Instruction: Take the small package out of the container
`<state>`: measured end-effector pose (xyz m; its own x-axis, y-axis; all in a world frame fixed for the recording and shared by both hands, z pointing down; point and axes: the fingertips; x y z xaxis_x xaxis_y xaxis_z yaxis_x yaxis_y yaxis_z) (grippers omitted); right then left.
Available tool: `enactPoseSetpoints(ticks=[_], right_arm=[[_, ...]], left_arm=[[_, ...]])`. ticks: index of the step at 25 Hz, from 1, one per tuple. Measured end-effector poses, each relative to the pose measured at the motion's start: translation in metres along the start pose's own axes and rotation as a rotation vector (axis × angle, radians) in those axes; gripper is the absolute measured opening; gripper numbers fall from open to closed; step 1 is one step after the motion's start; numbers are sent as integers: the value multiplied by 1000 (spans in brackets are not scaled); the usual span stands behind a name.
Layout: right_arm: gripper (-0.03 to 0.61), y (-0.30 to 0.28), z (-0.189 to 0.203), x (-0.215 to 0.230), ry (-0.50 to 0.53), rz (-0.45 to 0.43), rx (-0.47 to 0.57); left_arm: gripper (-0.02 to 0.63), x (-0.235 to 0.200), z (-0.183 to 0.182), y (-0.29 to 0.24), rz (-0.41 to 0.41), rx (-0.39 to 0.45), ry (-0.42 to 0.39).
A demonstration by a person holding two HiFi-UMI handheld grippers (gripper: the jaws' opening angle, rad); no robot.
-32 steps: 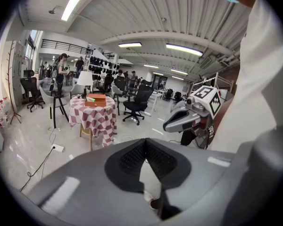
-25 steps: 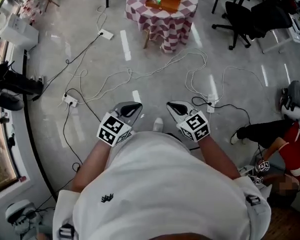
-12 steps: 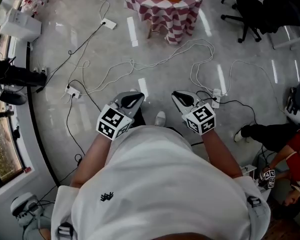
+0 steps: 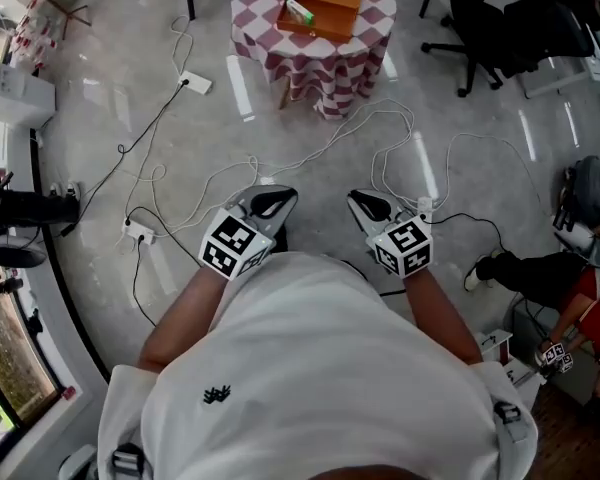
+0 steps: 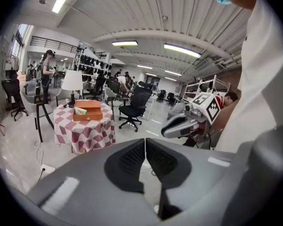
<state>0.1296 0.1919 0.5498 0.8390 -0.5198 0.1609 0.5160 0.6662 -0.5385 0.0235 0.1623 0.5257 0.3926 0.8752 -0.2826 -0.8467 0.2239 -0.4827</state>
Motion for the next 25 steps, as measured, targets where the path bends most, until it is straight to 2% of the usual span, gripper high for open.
enactPoseSetpoints(ticks=[2,6,9,18,25], right_arm=[[14,-21,-20,12,6,26,-6],[26,-68,-55,37,6,79,-11],[49,-98,-79,55,33,114,-13],[98,-175,-129,131,104,145,-59],[98,-241,-165,223,145,126,-92]], left_arm=[[61,-27,-16,0,34,5,-23],[61,-84,-39,7,90,19,-16],[61,-124,-48,16,85,11,-36],[61,-200,-65,32,-26,71,75],[61,-263,-93,29,-177,94,138]])
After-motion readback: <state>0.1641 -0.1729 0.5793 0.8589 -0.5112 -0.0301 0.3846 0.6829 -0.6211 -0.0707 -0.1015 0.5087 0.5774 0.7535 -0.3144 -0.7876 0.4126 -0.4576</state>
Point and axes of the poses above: the fingertips, and each gripper's own axes: y backward along the fingers, x to its right, z out of its underside, and after that the axes turned 4 degrees about y, right-handed
